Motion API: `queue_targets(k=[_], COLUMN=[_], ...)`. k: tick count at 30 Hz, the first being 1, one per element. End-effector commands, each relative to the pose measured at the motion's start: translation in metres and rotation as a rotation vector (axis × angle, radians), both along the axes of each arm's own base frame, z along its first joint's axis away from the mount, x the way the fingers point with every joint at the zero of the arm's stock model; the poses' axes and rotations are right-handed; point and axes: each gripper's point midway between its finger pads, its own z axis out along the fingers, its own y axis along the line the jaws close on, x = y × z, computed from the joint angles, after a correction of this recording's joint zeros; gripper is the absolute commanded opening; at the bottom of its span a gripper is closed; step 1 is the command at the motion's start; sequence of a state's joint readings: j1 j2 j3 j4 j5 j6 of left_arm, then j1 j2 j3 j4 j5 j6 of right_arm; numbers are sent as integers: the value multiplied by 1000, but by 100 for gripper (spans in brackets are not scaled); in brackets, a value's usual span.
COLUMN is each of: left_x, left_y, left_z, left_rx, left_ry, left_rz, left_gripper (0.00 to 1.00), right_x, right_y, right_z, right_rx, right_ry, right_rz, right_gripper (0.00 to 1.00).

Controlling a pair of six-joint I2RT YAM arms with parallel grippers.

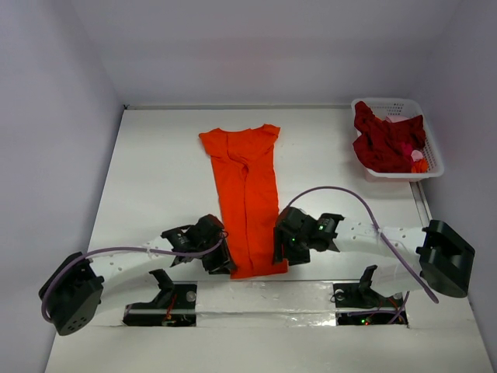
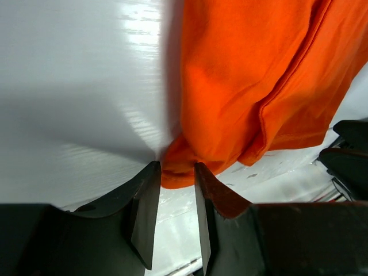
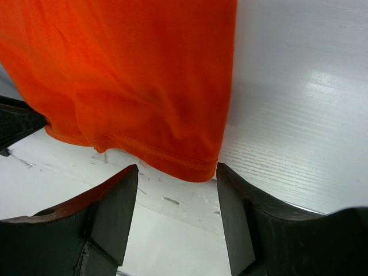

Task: Fold and stack the t-shirts
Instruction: Fold the tshirt

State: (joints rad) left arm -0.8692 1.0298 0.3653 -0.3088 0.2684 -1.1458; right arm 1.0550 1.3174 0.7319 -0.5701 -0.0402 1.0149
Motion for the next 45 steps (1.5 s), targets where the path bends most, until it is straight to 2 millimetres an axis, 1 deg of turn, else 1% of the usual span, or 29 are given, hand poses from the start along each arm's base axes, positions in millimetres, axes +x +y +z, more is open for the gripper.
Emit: queue_targets(k=[1,2,4,8,13,14,16,17,18,21,22,24,29,32,33,34,36,41,45], left_x=[1,2,-1,-3,2,1,4,2,4,2,1,1,0,0,-2,-3,-4,-2,0], left_y=[13,14,19,19,14,14,9,8,3,2,3,0,-4,-2,0,1,5,6,6], left_z=[9,11,6,2,-1,-4,-4,-6,-4,-7,-12,-12,-12,-13,-14,-15,-16,-10,-7], left_rx=[63,63,86,77,63,67,37,25,-1,-8,5,-10,-32,-23,-14,-10,7,17,21], left_ry=[-34,-44,-35,-23,-37,-30,-42,-35,-44,-34,-24,-22,-17,-17,-11,-7,0,-13,-15], left_rz=[-15,-13,-10,-2,6,5,4,3,9,2,-1,-11,-13,-6,-6,-6,-6,-5,1], left_gripper=[27,27,27,27,27,27,27,27,27,28,28,28,35,24,17,7,1,0,0], right_x=[6,7,7,7,8,7,7,6,6,6,6,5,6,6,6,7,7,8,8], right_y=[9,10,10,11,12,12,11,11,11,10,10,11,13,11,11,12,12,13,15], right_z=[13,13,13,13,15,15,14,14,13,14,14,13,13,13,14,14,13,13,9], right_rx=[33,33,33,35,38,39,40,41,39,41,43,42,42,37,38,39,38,37,39], right_ry=[-33,-33,-33,-31,-36,-34,-33,-30,-28,-30,-30,-26,-29,-29,-30,-31,-30,-35,-32], right_rz=[-12,-12,-12,-11,-14,-13,-14,-12,-14,-16,-15,-12,-8,-10,-10,-10,-10,-7,-3], right_gripper=[63,63,63,63,63,63,63,63,63,63,63,63,63,63,63,63,63,63,62])
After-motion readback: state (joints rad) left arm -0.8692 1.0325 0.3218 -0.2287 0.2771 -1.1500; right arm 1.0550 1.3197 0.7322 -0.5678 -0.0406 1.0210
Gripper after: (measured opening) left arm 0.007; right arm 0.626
